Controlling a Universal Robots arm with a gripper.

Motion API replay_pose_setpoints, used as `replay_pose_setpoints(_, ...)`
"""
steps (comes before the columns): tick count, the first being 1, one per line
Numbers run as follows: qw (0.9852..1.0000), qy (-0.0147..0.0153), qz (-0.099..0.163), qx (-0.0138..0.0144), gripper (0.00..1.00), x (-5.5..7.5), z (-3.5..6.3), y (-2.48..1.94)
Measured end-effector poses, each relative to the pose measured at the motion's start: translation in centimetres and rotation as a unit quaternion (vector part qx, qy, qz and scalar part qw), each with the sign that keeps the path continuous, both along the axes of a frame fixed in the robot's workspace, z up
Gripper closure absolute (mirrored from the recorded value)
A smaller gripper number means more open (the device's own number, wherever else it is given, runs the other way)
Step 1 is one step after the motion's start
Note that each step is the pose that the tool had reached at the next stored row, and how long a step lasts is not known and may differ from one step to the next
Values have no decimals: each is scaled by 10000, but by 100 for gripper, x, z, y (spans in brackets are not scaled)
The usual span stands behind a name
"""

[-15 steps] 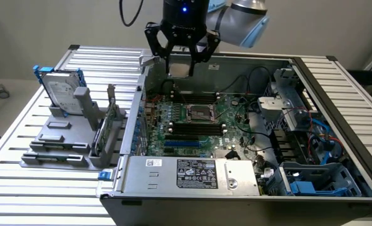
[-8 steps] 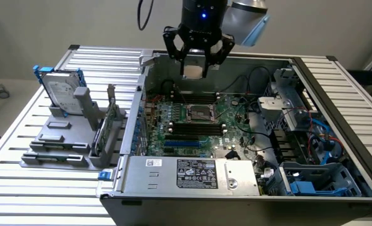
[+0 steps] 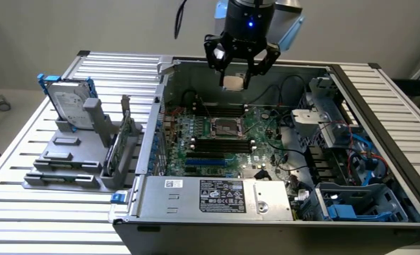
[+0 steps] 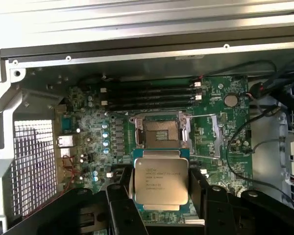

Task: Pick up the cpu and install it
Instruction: 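Pick up the cpu and move it towards the insertion slot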

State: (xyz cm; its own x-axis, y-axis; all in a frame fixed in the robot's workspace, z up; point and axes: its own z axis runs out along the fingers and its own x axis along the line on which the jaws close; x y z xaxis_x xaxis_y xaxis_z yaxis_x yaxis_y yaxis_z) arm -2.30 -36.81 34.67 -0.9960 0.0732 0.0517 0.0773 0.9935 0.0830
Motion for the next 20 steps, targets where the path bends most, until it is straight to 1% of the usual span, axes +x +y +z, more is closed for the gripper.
replay_pose_setpoints(5,10000,-2,2,-5,45,27,-92,147)
replay_pose_setpoints(6,10000,-5,3,-13,45,27,-108,172)
replay_pose_setpoints(7,10000,-8,8,-26,45,27,-123,194)
replay_pose_setpoints(8,10000,-12,19,-46,45,27,-135,212)
replay_pose_setpoints(9,10000,-16,34,-74,45,27,-146,226)
replay_pose_setpoints(11,9999,-23,76,-143,45,27,-163,247)
replay_pose_setpoints(13,9997,-28,140,-205,45,28,-177,259)
replay_pose_setpoints(14,9996,-32,170,-224,45,27,-189,270)
replay_pose_setpoints(15,9996,-42,189,-228,45,28,-208,285)
replay_pose_setpoints(17,9995,-59,204,-229,45,27,-243,307)
replay_pose_setpoints(20,9995,-71,207,-231,45,28,-288,317)
